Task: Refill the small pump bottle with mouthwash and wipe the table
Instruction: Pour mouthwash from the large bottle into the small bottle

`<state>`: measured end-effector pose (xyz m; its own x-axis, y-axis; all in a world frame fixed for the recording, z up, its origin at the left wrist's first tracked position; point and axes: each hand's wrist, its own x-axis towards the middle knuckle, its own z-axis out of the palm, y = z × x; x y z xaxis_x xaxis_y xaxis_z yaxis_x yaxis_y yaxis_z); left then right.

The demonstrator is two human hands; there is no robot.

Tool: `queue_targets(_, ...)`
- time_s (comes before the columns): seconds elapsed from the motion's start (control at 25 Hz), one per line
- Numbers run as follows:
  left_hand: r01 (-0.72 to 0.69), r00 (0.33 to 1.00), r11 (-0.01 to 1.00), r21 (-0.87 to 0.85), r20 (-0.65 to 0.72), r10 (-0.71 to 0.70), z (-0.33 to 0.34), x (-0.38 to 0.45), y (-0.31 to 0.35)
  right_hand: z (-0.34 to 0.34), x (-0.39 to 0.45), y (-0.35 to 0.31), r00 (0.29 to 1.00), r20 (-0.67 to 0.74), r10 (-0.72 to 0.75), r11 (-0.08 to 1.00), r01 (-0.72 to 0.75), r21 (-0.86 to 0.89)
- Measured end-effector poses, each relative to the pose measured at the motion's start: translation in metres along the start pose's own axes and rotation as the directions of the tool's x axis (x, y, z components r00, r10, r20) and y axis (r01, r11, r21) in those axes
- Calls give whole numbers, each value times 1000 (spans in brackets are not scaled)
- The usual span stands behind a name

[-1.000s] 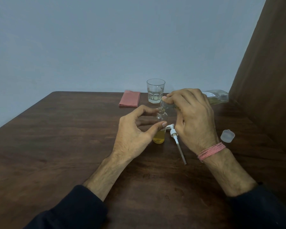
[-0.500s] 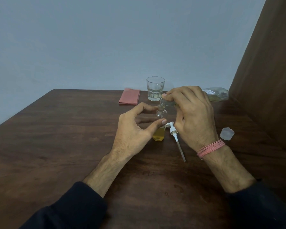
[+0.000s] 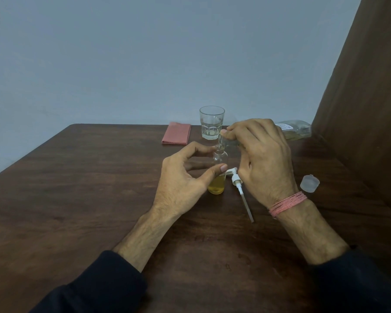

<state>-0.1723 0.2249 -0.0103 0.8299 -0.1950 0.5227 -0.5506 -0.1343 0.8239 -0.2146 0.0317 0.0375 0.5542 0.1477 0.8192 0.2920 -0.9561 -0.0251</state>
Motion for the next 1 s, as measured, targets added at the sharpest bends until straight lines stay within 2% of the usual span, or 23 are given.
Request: queue_targets(1.0,27,1000,999,-32,13,-27,0,1,3,-1,0,1,1000,11,6,1000,-6,2)
